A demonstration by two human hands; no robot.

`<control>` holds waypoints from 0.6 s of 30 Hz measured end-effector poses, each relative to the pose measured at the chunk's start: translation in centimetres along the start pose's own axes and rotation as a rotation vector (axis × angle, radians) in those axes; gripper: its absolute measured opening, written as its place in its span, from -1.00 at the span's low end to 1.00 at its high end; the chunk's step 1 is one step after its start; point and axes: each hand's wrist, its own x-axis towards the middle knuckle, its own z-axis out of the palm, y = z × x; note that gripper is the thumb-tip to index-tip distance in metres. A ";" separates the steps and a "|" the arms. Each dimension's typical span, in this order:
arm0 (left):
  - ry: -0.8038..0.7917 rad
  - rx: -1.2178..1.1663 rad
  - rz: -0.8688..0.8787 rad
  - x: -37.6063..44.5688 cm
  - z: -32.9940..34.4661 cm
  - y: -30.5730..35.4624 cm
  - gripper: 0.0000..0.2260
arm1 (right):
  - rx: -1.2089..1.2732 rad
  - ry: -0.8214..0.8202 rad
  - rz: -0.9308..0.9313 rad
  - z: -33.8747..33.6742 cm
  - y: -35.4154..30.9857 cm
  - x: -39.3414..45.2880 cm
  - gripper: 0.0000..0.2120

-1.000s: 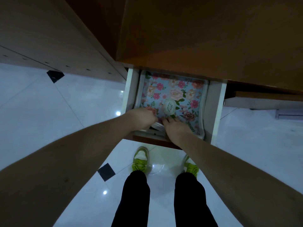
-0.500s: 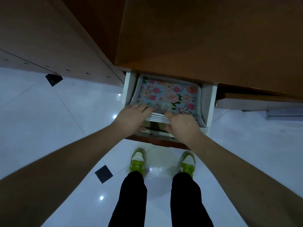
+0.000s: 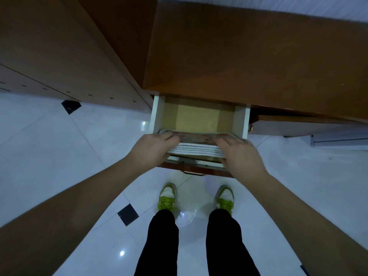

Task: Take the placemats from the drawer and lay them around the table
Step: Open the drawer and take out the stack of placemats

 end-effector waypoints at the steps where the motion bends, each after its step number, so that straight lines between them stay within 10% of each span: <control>1: -0.002 -0.012 -0.002 -0.3 -0.5 0.0 -0.57 | -0.041 -0.035 0.058 -0.7 0.5 -0.5 -0.54; 10: -0.159 -0.126 -0.131 0.9 -1.6 -1.0 -0.77 | 0.010 -0.276 0.283 -2.0 1.2 -1.4 -0.70; 18: 0.091 -0.050 -0.097 1.1 -0.3 -0.1 -0.71 | 0.229 -0.170 0.492 -1.1 1.7 -1.0 -0.59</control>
